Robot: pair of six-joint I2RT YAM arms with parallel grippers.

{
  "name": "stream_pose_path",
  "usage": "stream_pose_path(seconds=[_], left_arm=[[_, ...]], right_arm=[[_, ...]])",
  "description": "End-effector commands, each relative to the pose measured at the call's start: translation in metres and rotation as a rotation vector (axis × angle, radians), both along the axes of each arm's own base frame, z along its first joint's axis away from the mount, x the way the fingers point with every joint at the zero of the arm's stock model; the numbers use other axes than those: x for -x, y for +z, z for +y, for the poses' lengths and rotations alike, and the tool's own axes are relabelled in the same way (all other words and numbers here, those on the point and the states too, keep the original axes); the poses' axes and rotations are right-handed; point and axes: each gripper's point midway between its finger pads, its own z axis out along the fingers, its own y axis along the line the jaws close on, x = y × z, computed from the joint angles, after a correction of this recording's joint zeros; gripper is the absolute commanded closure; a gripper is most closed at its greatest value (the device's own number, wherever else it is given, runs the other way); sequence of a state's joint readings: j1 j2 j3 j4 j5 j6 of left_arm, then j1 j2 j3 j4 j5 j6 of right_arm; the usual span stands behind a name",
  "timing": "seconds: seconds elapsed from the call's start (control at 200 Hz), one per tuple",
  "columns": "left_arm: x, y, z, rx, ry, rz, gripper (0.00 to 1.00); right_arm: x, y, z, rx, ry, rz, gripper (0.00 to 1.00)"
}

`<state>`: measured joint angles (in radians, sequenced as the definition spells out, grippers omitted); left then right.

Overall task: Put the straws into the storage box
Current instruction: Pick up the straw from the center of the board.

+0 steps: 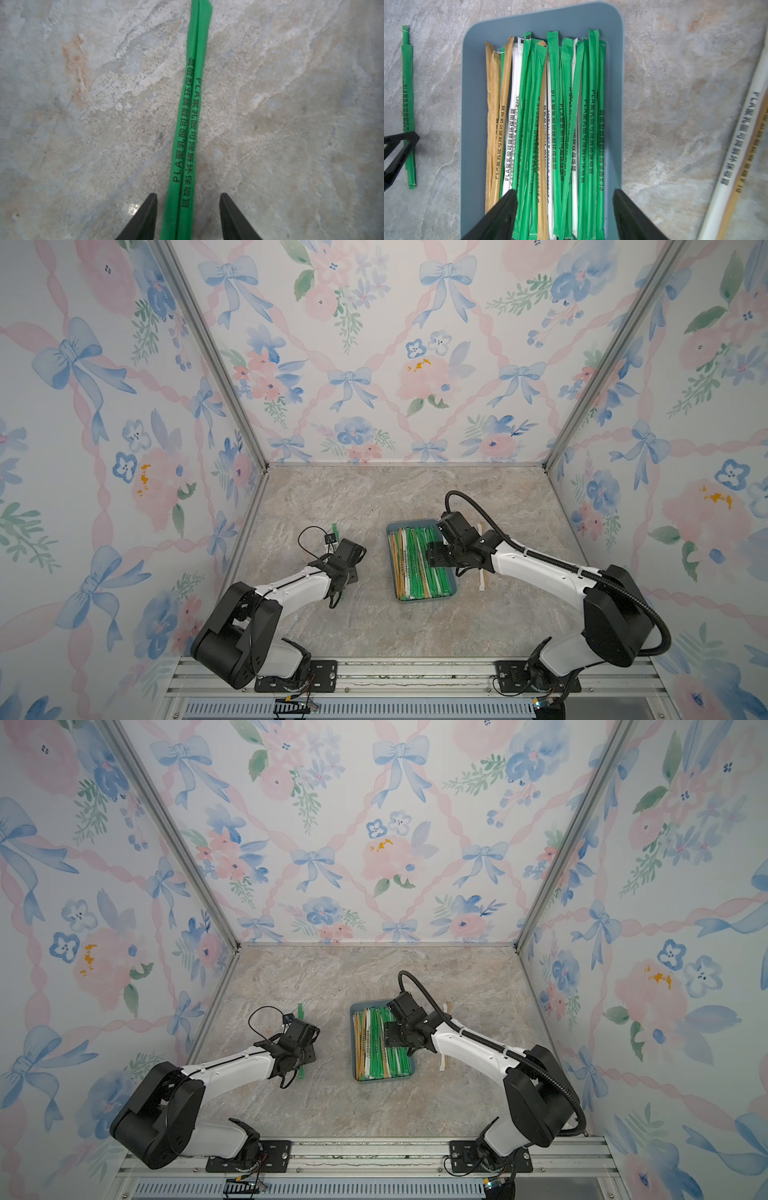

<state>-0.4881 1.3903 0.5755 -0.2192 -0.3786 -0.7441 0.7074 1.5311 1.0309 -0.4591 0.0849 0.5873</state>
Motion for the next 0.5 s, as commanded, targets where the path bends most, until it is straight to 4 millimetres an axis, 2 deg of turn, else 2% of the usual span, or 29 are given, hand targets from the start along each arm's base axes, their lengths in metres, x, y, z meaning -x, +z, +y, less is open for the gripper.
stream_pose_path(seconds=[0.0,0.285,0.495], left_arm=[[0.0056,-0.0031,0.0096,-0.026,0.022,0.015,0.50],[0.0039,0.0019,0.0080,-0.016,0.019,-0.001,0.57],[0.0014,0.0058,0.0035,-0.001,0.007,-0.009,0.66]], right_arm=[[0.0014,-0.0017,-0.0117,0.023,-0.021,-0.001,0.26],[0.0018,-0.0036,-0.0149,0.028,-0.027,0.006,0.27],[0.0022,-0.0040,-0.0153,0.029,-0.029,0.006,0.27]])
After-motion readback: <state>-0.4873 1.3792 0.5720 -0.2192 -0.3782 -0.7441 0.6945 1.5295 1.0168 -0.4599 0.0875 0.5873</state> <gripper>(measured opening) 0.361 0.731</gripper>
